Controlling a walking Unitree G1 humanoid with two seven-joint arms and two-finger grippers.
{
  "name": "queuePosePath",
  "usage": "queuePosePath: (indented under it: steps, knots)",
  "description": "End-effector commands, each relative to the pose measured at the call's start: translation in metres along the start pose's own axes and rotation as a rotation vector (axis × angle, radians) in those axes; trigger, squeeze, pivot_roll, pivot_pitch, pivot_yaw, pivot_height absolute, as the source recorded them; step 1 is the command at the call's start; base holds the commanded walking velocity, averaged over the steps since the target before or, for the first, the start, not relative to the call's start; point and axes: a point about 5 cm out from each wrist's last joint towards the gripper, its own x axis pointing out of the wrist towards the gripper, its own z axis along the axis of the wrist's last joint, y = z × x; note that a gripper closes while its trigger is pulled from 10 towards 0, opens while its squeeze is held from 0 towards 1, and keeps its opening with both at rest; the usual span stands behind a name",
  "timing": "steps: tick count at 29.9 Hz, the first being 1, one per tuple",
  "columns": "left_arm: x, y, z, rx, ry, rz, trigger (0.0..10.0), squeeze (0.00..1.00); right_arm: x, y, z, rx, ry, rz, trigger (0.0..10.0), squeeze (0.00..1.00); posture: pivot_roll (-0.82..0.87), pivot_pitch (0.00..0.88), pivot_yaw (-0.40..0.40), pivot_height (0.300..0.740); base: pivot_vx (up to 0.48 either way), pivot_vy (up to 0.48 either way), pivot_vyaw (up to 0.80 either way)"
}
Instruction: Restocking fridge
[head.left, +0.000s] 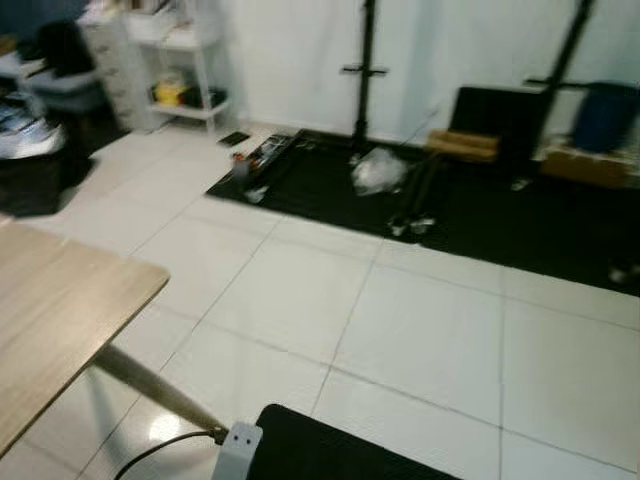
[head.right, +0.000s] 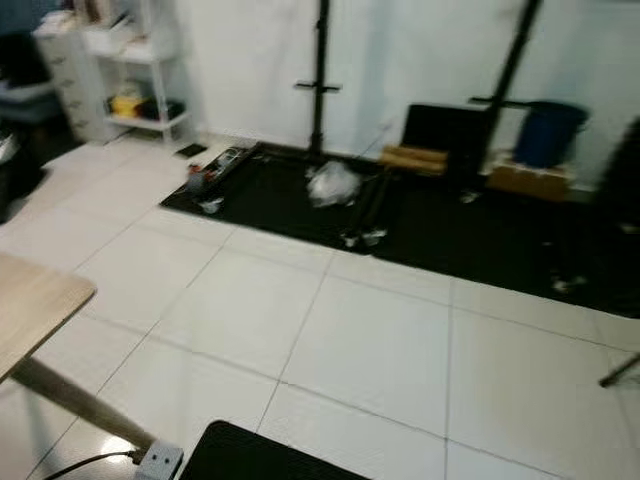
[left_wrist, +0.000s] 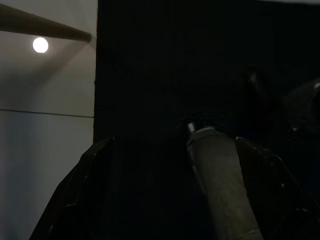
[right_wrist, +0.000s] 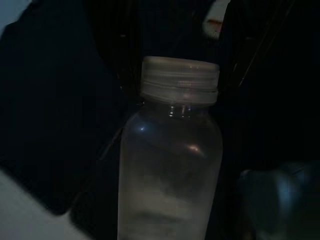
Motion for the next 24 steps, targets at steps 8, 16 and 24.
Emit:
queuePosePath:
  steps: [8, 16, 24]
  knots:
    - [-0.002, 0.01, 0.003, 0.013, 0.002, 0.027, 10.0, 0.0, 0.0, 0.005, 0.007, 0.002, -0.019, 0.011, 10.0, 0.0, 0.05, 0.0, 0.047, 0.74, 0.0, 0.0, -0.77]
    - [-0.001, 0.005, 0.002, -0.035, -0.004, 0.032, 10.0, 0.0, 0.0, 0.006, 0.011, -0.033, -0.027, 0.011, 10.0, 0.0, 0.04, 0.0, 0.013, 0.74, 0.0, 0.0, -0.77]
    - [0.0, 0.001, -0.003, -0.015, 0.013, 0.023, 10.0, 0.0, 0.0, -0.001, 0.012, -0.042, -0.031, -0.006, 10.0, 0.0, 0.04, 0.0, 0.005, 0.74, 0.0, 0.0, -0.77]
